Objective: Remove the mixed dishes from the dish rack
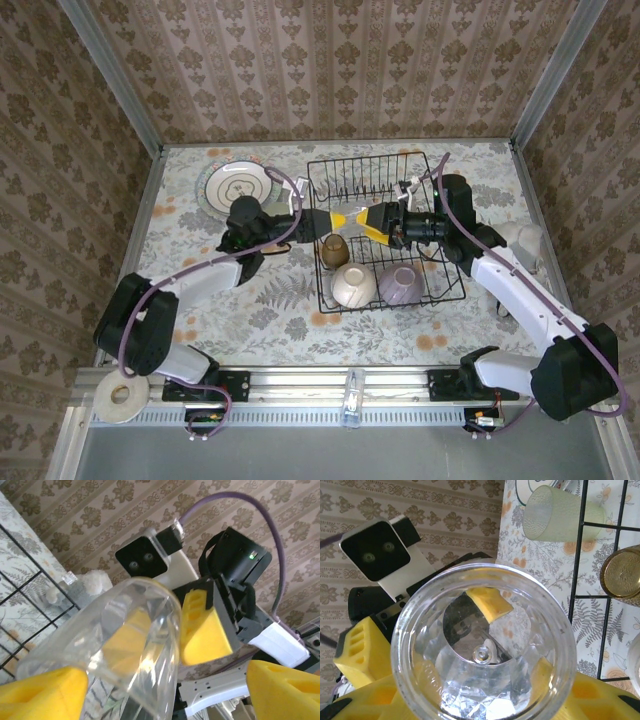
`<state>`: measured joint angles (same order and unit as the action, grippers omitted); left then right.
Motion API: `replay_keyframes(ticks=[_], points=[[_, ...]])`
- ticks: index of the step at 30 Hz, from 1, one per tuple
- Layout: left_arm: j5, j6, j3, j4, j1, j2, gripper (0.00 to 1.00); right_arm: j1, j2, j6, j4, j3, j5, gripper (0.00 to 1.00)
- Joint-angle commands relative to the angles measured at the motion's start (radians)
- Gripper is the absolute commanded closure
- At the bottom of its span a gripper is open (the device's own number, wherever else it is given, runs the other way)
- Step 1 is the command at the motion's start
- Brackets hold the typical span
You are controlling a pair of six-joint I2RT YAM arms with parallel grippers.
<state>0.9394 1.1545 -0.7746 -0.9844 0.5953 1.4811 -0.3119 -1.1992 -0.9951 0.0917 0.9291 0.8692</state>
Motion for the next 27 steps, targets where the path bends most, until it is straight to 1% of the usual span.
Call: replay_keyframes(ticks=[1, 6, 10, 11, 12, 14, 16, 17, 20, 22, 23, 25, 27], points=[[0.003, 0.071, -0.04, -0.131, 0.01, 0.0, 0.21, 0.004, 0.02, -0.008, -0.043, -0.012, 0.039, 0.72], [-0.015, 0.097, -0.053, -0.132, 0.015, 0.002, 0.34, 0.005, 0.017, -0.014, -0.062, -0.025, 0.042, 0.72], [-0.027, 0.121, -0.059, -0.138, 0.021, 0.015, 0.51, 0.004, 0.016, -0.023, -0.081, -0.029, 0.048, 0.72], [-0.029, 0.129, -0.061, -0.142, 0.023, 0.022, 0.56, 0.004, 0.015, -0.025, -0.086, -0.03, 0.05, 0.73], [-0.033, 0.137, -0.063, -0.146, 0.024, 0.029, 0.64, 0.004, 0.017, -0.028, -0.091, -0.032, 0.052, 0.72], [-0.034, 0.15, -0.068, -0.16, 0.027, 0.042, 0.77, 0.004, 0.019, -0.028, -0.093, -0.03, 0.053, 0.73], [-0.037, 0.162, -0.068, -0.169, 0.03, 0.053, 0.95, 0.004, 0.02, -0.029, -0.096, -0.032, 0.054, 0.73], [-0.039, 0.165, -0.069, -0.171, 0.031, 0.057, 1.0, 0.003, 0.022, -0.032, -0.099, -0.034, 0.056, 0.73], [-0.043, 0.161, -0.068, -0.169, 0.034, 0.056, 1.0, 0.003, 0.028, -0.032, -0.102, -0.035, 0.057, 0.72], [-0.047, 0.152, -0.065, -0.159, 0.033, 0.052, 1.0, 0.004, 0.033, -0.029, -0.102, -0.036, 0.056, 0.69], [-0.047, 0.144, -0.063, -0.149, 0.033, 0.047, 1.0, 0.004, 0.035, -0.028, -0.101, -0.036, 0.054, 0.65], [-0.049, 0.127, -0.059, -0.128, 0.034, 0.037, 1.0, 0.004, 0.041, -0.026, -0.108, -0.04, 0.053, 0.54], [-0.051, 0.103, -0.058, -0.093, 0.033, 0.023, 1.0, 0.004, 0.051, -0.026, -0.126, -0.041, 0.051, 0.34]])
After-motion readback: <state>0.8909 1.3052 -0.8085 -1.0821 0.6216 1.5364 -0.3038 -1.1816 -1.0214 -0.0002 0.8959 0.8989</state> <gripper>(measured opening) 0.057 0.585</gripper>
